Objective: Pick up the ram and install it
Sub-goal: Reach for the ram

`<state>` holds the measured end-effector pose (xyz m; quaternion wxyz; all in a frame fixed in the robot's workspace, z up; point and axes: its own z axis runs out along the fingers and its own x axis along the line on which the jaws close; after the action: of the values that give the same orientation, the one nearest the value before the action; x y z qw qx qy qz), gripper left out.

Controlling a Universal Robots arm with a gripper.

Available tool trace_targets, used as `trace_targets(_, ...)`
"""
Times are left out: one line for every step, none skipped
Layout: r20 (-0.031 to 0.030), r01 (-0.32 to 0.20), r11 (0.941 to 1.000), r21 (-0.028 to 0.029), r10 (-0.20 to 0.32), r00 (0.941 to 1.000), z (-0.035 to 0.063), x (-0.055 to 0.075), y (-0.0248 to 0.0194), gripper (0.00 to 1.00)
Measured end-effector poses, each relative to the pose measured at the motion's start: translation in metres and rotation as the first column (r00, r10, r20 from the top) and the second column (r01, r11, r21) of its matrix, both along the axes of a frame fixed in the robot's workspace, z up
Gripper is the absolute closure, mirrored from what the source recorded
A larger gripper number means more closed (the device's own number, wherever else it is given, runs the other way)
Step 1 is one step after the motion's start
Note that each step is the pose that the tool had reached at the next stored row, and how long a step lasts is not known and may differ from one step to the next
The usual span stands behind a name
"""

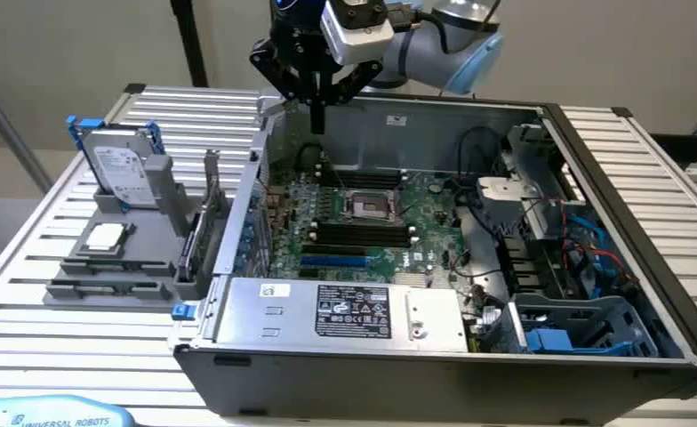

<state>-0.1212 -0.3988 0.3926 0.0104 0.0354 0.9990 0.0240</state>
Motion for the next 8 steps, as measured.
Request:
trace_targets(-0.0001, 0.0, 1.0, 0.0, 0.0, 1.0, 0.0, 0.0, 0.0, 0.89)
trace_targets(0.0, 0.0, 1.0, 0.0, 0.0, 1.0, 0.0, 0.0, 0.0, 0.89)
trace_targets(0.0, 0.0, 1.0, 0.0, 0.0, 1.0, 0.0, 0.0, 0.0, 0.89)
trace_targets(0.0, 0.0, 1.0, 0.0, 0.0, 1.0, 0.0, 0.0, 0.0, 0.89)
trace_targets(0.0, 0.0, 1.0, 0.0, 0.0, 1.0, 0.0, 0.0, 0.0, 0.89)
trace_targets(0.0, 0.0, 1.0, 0.0, 0.0, 1.0, 0.0, 0.0, 0.0, 0.89)
trace_targets(0.0, 0.0, 1.0, 0.0, 0.0, 1.0, 0.0, 0.0, 0.0, 0.89)
trace_targets(0.0, 0.0, 1.0, 0.0, 0.0, 1.0, 0.0, 0.0, 0.0, 0.89)
